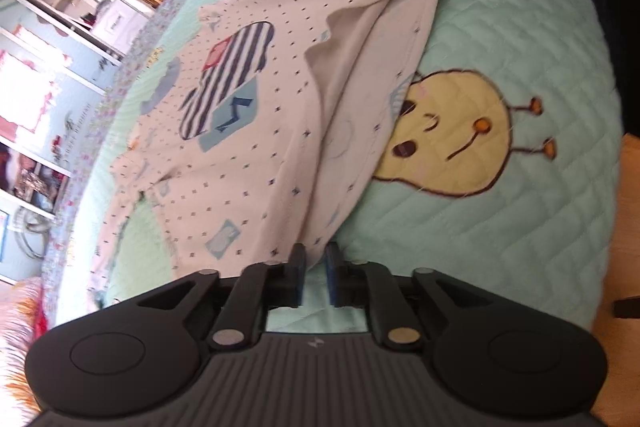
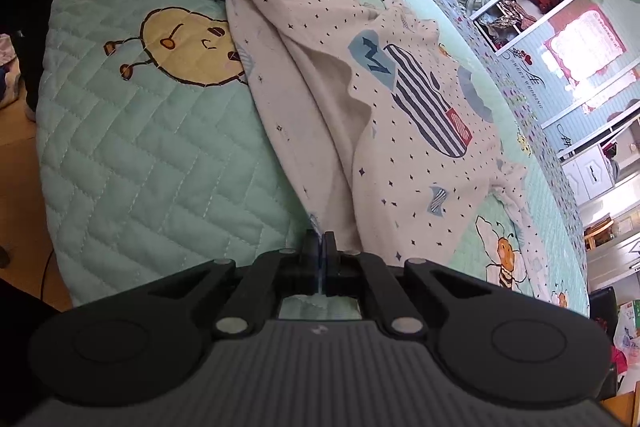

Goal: Fold clothes

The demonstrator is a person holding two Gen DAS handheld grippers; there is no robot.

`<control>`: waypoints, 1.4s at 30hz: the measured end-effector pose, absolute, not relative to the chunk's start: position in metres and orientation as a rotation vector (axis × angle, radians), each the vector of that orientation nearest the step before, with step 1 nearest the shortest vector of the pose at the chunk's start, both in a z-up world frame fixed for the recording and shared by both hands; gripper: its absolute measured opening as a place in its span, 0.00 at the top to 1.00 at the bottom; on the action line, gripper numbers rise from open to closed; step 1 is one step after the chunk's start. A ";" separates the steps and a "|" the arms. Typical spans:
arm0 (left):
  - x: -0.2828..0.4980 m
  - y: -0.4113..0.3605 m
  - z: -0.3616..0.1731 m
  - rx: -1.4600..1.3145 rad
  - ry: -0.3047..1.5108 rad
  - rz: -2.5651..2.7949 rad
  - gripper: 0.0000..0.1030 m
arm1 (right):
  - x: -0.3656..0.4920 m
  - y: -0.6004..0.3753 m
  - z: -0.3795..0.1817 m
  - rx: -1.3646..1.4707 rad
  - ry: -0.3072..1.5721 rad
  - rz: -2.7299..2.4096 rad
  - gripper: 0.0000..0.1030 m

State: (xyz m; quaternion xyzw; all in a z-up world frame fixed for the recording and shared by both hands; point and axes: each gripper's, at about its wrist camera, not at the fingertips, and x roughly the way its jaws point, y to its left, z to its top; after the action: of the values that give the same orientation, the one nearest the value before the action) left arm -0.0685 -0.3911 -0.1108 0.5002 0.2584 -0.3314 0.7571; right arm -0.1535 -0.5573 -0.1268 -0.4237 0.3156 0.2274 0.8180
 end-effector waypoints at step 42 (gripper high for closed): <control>0.068 -0.417 -0.070 0.497 0.778 -0.828 0.88 | -0.022 -0.597 -0.066 -0.089 0.706 0.559 1.00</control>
State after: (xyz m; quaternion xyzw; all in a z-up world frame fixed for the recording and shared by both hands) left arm 0.0684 -0.4172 -0.0696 0.2330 0.3644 -0.3881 0.8138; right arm -0.0224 -0.5973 -0.0664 -0.0432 0.3410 0.2700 0.8994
